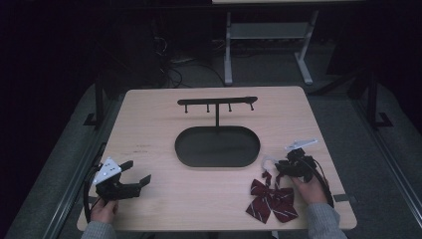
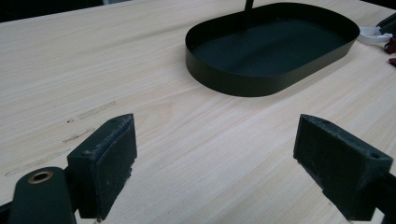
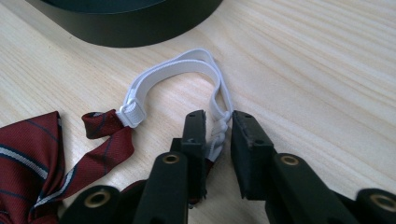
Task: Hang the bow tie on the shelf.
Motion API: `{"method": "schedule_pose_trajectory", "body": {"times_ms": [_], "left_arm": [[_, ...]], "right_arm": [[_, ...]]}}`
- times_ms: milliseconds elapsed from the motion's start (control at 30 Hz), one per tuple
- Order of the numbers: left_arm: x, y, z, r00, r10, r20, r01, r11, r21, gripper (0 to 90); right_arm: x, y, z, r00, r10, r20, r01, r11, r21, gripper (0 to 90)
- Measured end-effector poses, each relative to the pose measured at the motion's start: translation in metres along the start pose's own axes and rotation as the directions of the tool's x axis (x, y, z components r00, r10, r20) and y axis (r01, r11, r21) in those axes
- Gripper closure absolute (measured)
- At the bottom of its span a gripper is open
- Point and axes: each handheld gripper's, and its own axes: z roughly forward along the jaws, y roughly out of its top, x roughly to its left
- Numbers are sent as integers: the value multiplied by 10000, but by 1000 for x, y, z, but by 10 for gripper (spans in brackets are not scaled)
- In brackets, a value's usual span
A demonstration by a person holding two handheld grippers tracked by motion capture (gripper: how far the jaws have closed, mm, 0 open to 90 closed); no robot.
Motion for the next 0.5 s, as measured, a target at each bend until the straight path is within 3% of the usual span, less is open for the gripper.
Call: {"method": "schedule_pose_trajectory", "body": {"times_ms": [133,500], "left_arm": [[0,0,0,10000,36,21,-36,10000,0,128],[0,0,0,10000,7,42,-7,10000,-12,128]], "right_arm": [[1,0,0,9999,-110,93,110,9999,21,819],[1,-3,-2,9999,5,115,-6,10000,21,862]]}}
